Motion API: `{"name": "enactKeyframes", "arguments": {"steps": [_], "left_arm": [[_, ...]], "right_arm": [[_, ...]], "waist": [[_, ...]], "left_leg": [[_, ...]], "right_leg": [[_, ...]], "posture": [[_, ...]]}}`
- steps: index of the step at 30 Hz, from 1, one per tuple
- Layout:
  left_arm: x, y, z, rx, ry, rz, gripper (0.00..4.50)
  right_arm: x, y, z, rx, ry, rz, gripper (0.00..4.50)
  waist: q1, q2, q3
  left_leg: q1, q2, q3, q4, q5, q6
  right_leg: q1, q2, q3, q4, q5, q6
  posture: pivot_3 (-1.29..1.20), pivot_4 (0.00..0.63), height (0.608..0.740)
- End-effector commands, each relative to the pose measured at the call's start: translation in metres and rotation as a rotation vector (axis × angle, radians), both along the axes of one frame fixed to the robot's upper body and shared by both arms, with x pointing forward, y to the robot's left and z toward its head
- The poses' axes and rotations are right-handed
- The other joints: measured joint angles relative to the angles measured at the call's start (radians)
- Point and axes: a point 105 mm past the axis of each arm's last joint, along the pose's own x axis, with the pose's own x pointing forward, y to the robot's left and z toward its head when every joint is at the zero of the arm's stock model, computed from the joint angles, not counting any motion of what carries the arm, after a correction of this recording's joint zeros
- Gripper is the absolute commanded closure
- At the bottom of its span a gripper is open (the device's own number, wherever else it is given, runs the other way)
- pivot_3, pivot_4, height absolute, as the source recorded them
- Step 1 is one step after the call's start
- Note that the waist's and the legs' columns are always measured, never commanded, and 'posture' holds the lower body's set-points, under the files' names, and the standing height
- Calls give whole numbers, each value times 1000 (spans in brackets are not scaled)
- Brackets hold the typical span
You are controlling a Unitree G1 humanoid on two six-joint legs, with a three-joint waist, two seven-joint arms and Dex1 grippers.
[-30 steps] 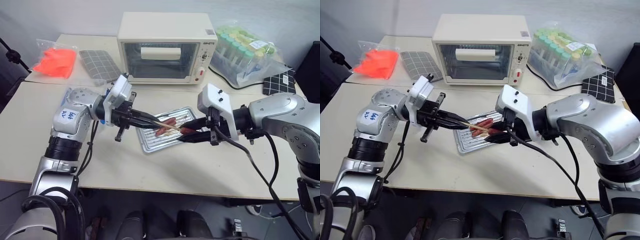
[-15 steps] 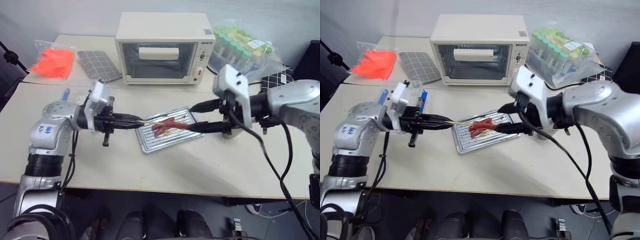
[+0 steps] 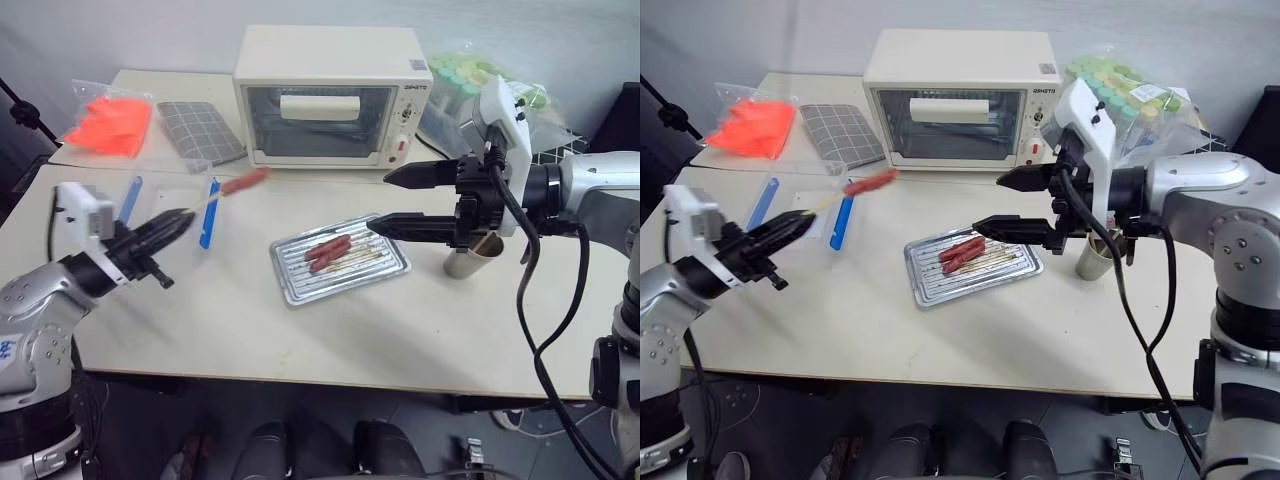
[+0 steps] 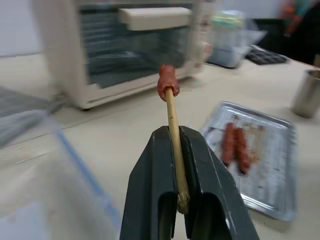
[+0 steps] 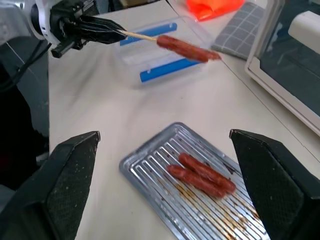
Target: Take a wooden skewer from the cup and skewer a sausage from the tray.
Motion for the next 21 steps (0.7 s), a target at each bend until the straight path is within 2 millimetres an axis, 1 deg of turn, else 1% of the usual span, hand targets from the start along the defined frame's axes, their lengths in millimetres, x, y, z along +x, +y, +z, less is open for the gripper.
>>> {"name": "enactKeyframes", "arguments": {"steps": [1,5,7,10,14,18,21], "left_arm": [[-6,34,3,-23,-49,230,4500],[-6,58,-10,-40,-43,382,4500],[-3,64,-17,-53,-31,422,4500],[5,58,-18,-61,-29,398,4500],[20,62,-23,-62,-17,405,4500],[33,57,-19,-52,-28,395,4500],[40,58,-18,-49,-31,397,4500]], "right_arm": [[-2,-1,11,47,-34,-5,123],[1,2,10,58,-28,-6,123],[2,3,10,63,-26,-6,123],[4,4,11,69,-24,-4,123],[4,6,11,69,-23,3,123],[4,6,10,72,-20,8,123],[3,6,9,71,-18,13,123]], "waist": [[1,0,0],[2,0,0],[2,0,0],[1,0,0],[3,-1,0],[1,-1,0],[0,-1,0]], "left_leg": [[0,0,0,0,0,0],[0,-1,0,0,0,0],[0,-1,0,0,0,0],[0,-1,0,0,0,0],[0,-1,0,0,0,0],[0,-1,1,-1,0,0],[0,-1,1,-1,0,0]], "right_leg": [[0,0,0,0,0,0],[0,0,0,0,0,0],[0,0,0,0,0,0],[0,0,0,0,0,0],[0,0,0,0,0,0],[-1,0,0,0,0,0],[-1,0,-1,0,0,0]], "posture": [[0,150,740],[0,150,740],[0,150,740],[0,150,740],[0,150,740],[0,150,740],[0,150,740]]}}
